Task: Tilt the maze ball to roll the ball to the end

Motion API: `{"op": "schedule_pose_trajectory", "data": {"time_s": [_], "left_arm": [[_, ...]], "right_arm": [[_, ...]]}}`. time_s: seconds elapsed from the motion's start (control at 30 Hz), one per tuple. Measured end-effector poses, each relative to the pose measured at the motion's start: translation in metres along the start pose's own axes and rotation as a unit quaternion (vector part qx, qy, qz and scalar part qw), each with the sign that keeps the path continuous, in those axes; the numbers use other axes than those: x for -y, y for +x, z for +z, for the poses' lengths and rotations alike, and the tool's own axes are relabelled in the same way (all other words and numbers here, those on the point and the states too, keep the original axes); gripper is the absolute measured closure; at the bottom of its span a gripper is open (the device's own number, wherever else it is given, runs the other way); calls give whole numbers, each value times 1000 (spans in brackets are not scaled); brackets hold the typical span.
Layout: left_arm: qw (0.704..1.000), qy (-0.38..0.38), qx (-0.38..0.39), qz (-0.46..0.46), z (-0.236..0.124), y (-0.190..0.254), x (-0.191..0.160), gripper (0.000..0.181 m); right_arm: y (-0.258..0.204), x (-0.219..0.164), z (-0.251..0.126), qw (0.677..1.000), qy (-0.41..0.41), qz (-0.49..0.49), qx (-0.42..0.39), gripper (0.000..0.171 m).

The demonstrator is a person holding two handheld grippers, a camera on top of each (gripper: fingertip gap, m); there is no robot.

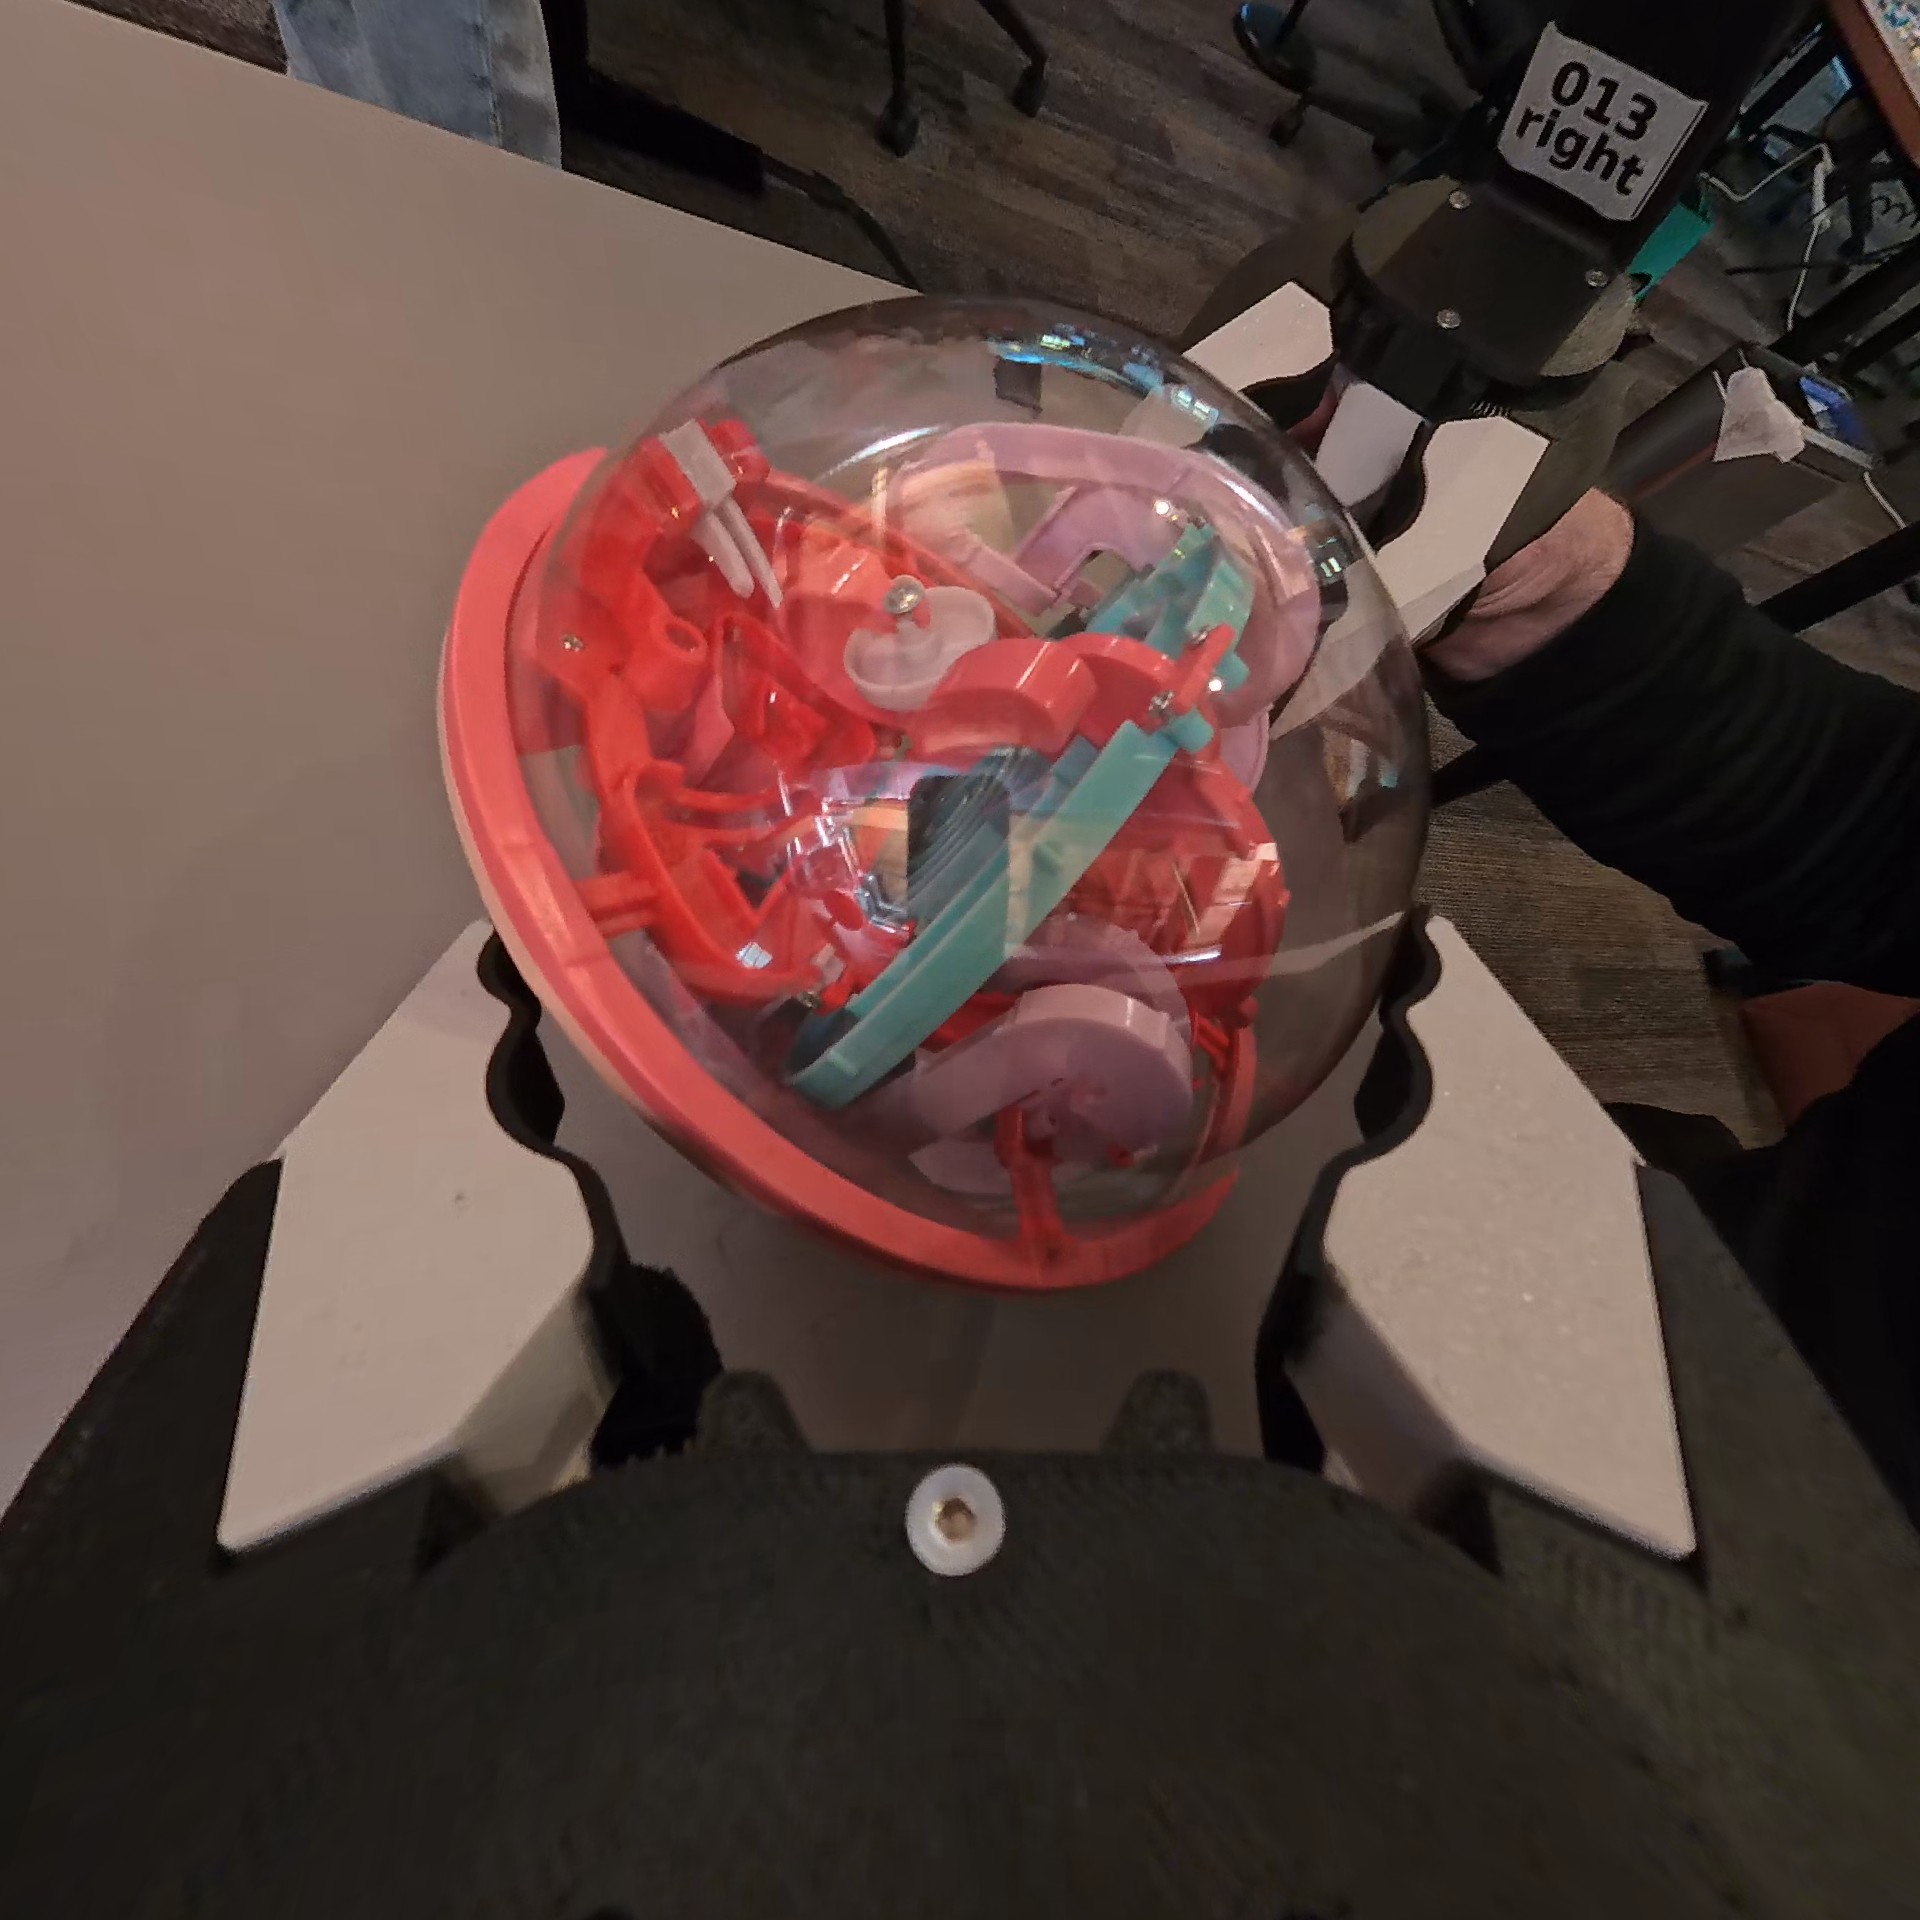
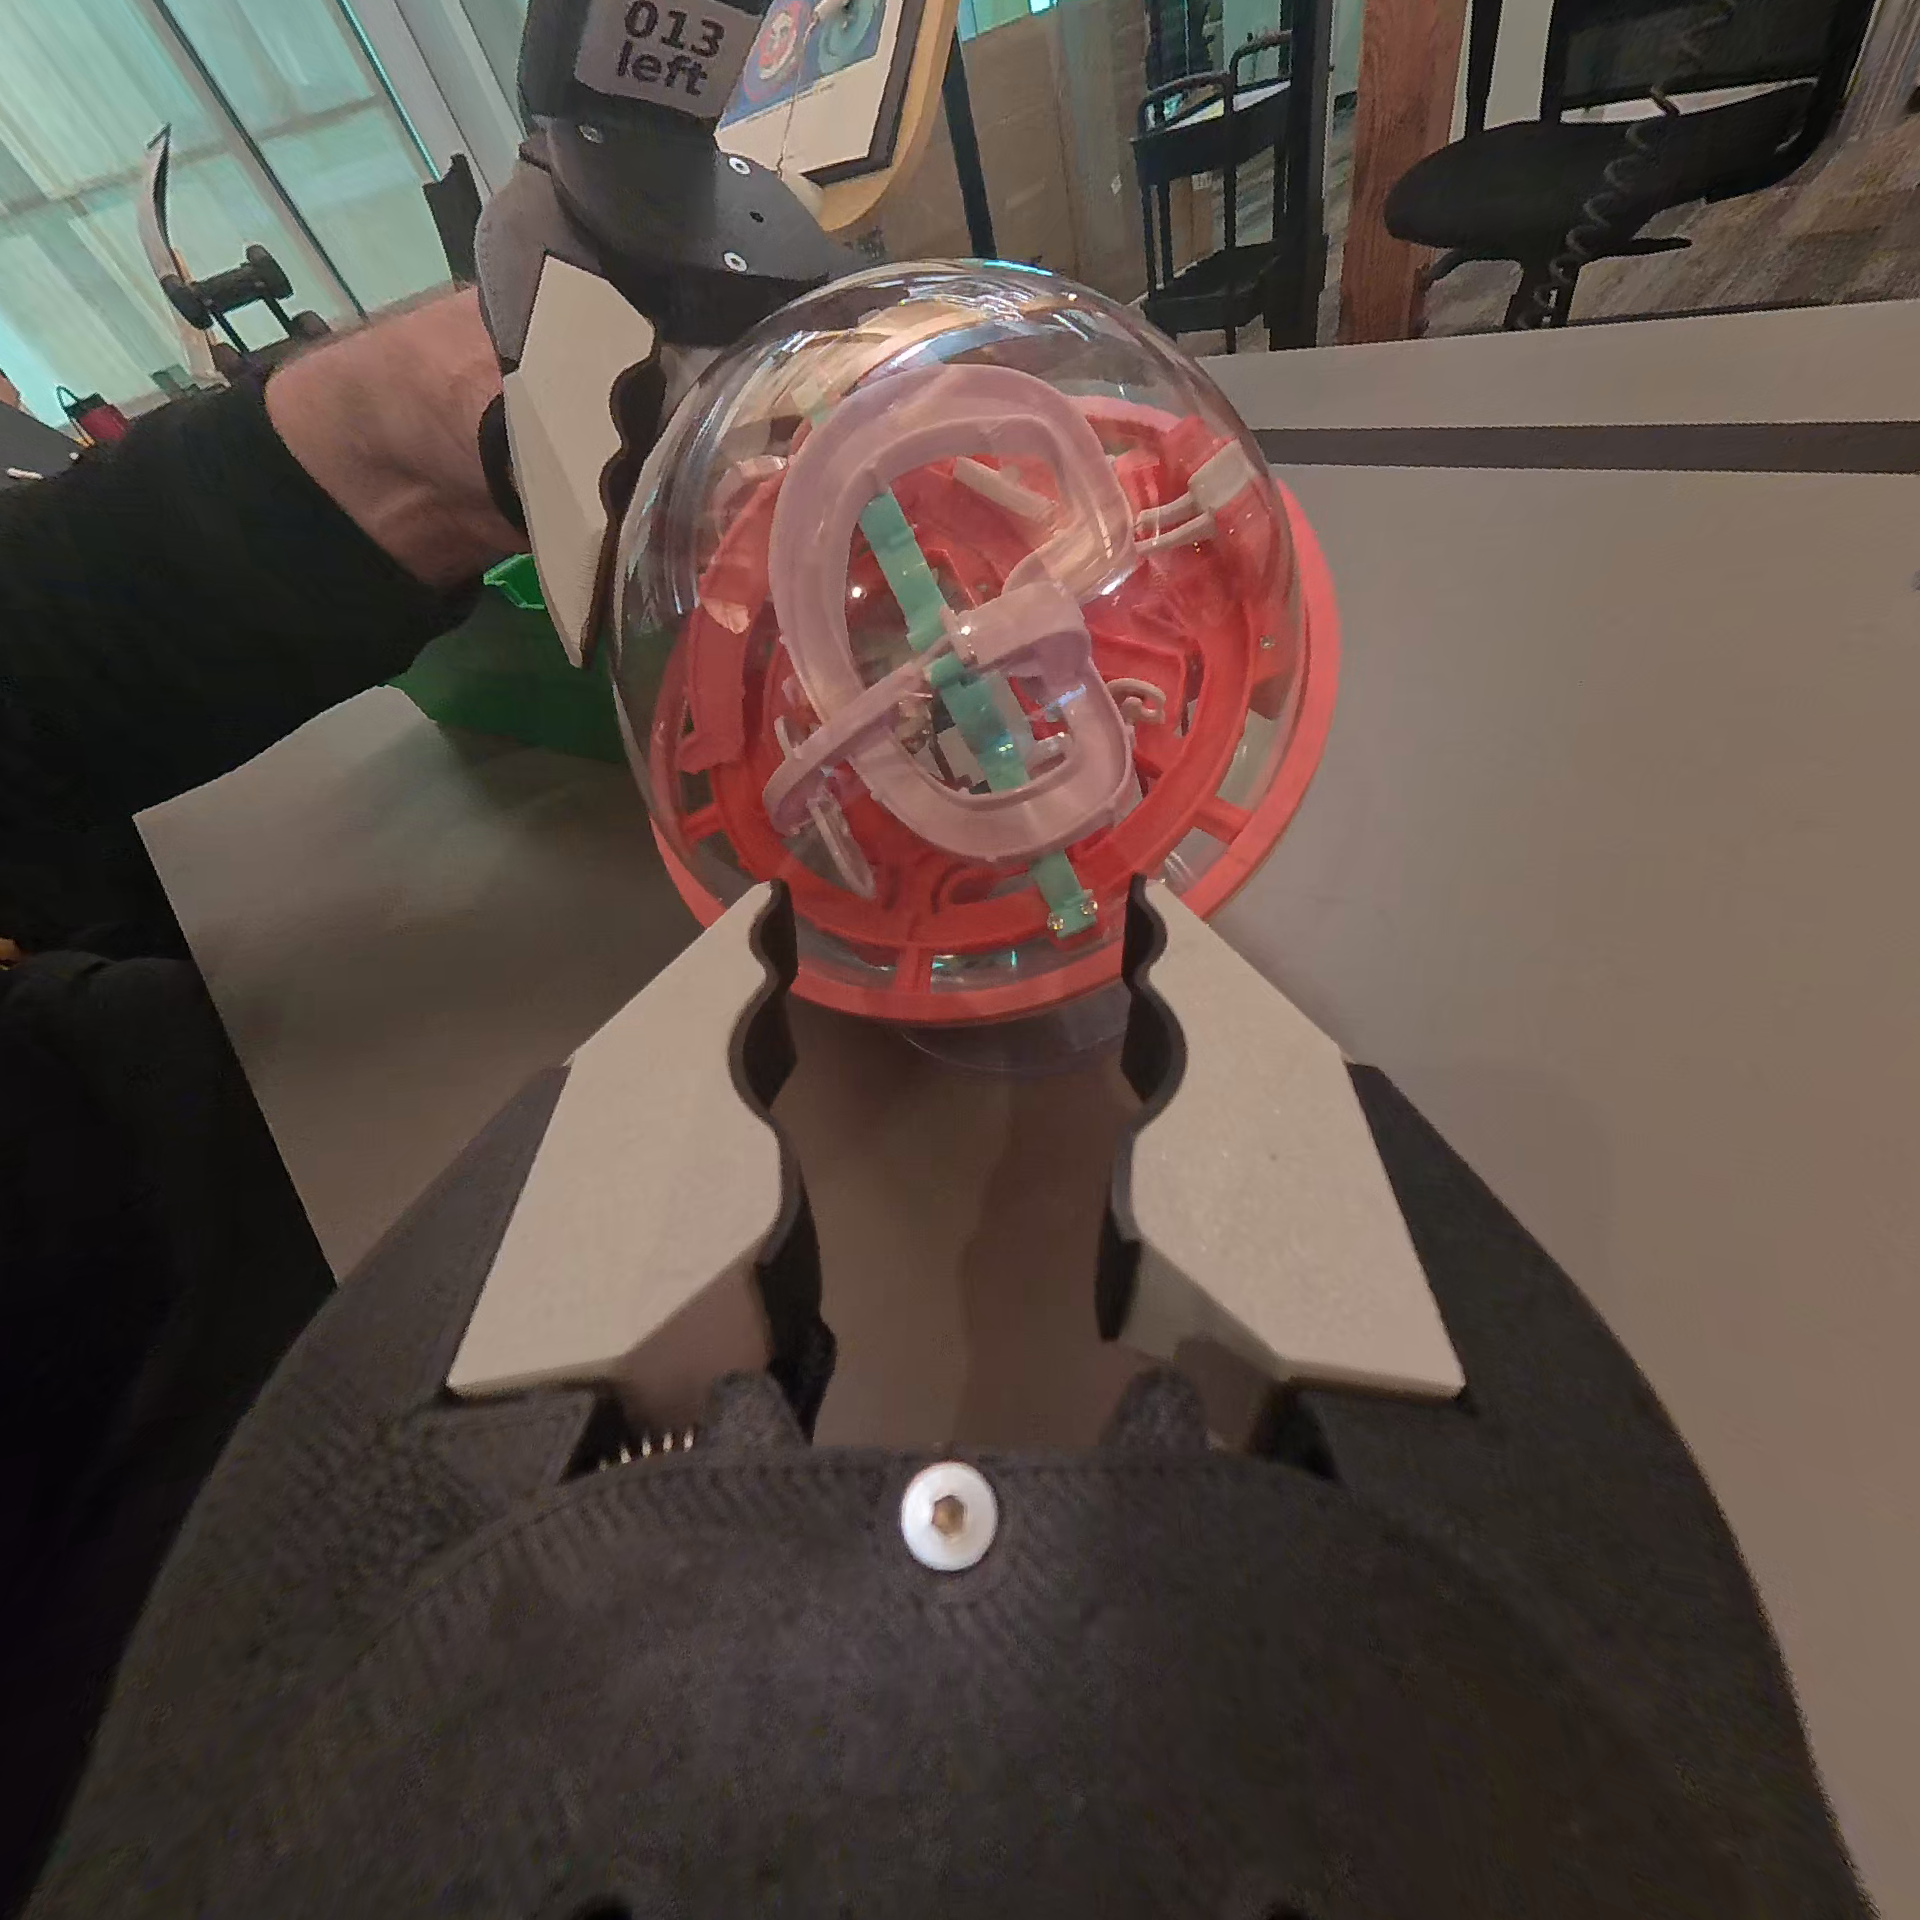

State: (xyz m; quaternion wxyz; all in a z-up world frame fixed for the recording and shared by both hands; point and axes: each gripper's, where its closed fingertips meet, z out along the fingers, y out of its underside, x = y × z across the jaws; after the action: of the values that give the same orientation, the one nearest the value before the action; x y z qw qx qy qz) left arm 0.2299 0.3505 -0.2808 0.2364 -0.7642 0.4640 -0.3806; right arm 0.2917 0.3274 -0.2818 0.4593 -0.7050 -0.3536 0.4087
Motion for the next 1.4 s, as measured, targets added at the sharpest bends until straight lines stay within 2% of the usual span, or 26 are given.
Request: {"op": "schedule_pose_trajectory", "data": {"time_s": [0.7, 1.17, 1.4], "left_arm": [[997, 6, 16, 75, 0, -2, 1, 28], [998, 5, 9, 66, 1, -7, 1, 28], [999, 2, 0, 52, 2, -10, 1, 28]], "right_arm": [[1, -1, 0, 1000, 3, -2, -5, 113], [6, 7, 1, 1000, 14, -1, -18, 107], [8, 9, 1, 998, -23, -38, -34, 107]]}}
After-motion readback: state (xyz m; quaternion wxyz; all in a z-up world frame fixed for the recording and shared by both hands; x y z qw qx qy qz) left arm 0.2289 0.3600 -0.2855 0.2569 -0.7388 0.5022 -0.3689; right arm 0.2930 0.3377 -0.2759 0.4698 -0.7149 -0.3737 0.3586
